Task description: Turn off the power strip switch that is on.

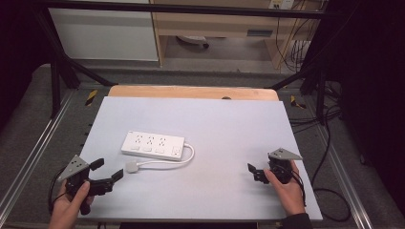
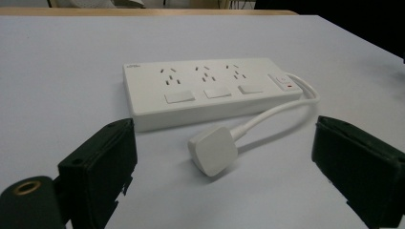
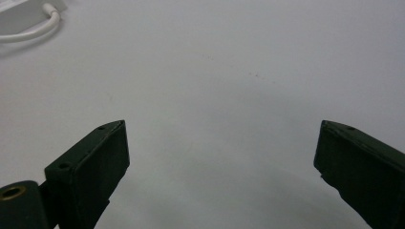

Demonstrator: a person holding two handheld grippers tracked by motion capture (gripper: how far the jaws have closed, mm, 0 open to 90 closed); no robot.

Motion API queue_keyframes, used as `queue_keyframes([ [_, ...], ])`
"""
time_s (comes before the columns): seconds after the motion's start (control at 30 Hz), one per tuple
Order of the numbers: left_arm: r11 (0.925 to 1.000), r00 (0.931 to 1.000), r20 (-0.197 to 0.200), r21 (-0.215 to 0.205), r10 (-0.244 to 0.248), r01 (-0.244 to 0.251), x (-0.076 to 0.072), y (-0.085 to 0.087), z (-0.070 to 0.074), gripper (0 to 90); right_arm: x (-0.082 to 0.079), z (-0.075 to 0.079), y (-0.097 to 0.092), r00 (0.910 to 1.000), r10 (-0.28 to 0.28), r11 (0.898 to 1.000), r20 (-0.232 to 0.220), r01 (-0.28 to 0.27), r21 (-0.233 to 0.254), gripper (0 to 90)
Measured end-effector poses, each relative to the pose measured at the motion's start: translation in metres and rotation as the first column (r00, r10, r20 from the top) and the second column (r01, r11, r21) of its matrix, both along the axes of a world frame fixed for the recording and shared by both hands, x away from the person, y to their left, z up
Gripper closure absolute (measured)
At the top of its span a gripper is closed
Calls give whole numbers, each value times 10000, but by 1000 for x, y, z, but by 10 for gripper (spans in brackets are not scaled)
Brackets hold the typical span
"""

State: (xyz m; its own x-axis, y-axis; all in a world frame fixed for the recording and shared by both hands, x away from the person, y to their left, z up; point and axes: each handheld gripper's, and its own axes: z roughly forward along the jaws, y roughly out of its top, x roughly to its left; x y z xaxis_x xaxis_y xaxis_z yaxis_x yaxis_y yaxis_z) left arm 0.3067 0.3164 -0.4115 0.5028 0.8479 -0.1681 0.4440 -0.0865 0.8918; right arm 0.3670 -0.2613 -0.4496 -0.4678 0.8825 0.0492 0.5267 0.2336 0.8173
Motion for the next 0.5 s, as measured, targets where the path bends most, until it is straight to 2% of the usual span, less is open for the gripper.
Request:
queue_keyframes([
  [0.1, 10000, 10000, -15, -7, 27, -27, 1, 0, 0, 79, 0, -1, 2, 9999, 145, 9998, 57, -144, -127, 51],
  [0.5, 10000, 10000, 39, -42, 4, -4, 0, 1, 1, 79, 0, 1, 1, 9988, 203, 9998, 455, -205, 20, 52],
])
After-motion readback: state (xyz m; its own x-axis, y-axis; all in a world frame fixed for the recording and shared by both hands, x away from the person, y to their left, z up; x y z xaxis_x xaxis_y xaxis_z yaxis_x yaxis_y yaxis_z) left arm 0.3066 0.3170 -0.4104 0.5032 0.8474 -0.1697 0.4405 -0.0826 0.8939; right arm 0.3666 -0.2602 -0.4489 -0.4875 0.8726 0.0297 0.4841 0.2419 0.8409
